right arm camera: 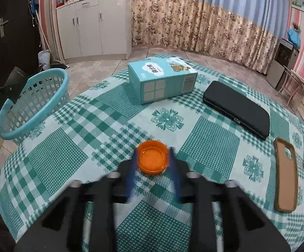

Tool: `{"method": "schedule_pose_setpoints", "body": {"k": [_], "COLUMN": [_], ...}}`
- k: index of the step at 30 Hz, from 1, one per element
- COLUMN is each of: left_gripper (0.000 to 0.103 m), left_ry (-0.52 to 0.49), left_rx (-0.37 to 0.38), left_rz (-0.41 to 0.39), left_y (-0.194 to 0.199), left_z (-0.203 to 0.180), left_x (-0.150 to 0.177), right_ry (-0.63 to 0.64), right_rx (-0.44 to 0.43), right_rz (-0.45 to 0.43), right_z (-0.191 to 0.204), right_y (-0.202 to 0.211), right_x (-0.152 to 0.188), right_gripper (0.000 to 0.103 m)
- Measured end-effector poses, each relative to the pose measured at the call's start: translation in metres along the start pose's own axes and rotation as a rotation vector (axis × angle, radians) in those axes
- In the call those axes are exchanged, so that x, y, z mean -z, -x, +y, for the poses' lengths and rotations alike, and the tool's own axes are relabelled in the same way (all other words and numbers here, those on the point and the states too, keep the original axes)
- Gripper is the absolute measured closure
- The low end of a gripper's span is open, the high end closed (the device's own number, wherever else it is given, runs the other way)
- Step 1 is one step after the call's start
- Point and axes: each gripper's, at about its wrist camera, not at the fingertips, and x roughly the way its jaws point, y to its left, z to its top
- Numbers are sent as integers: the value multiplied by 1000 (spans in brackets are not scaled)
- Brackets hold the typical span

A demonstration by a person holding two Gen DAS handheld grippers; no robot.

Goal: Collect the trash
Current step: 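Drop the black shade into the blue basket with the left tool while the right tool carries the orange cap, then release the orange cap into the blue basket with the right tool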

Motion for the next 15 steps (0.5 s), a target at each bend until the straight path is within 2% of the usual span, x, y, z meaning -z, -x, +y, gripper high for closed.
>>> {"method": "schedule_pose_setpoints", "body": {"k": [1, 6, 7, 8, 10, 15], "left_gripper": [18, 18, 17, 17, 17, 8], "left_ry": [-9, -28, -26, -24, -22, -9], "left_rx": [-5, -13, -12, -7, -4, -15], "left_rz": [-2, 15, 21, 26, 37, 37], "left_y": [0, -6, -8, -9, -10, -7], "left_z": [-1, -1, -1, 1, 3, 8], "left_x": [0, 9, 9, 11, 11, 8], "right_ry": [2, 6, 4, 2, 0, 22], "right_rx": [7, 7, 4, 1, -2, -3], "right_rz": [-5, 51, 54, 51, 50, 40], "right_z": [2, 6, 6, 6, 6, 9], "right_y": [-1, -20, -21, -21, -21, -20], "right_x": [1, 3, 3, 3, 2, 2], "right_gripper": [42, 43, 46, 56, 63, 63]}}
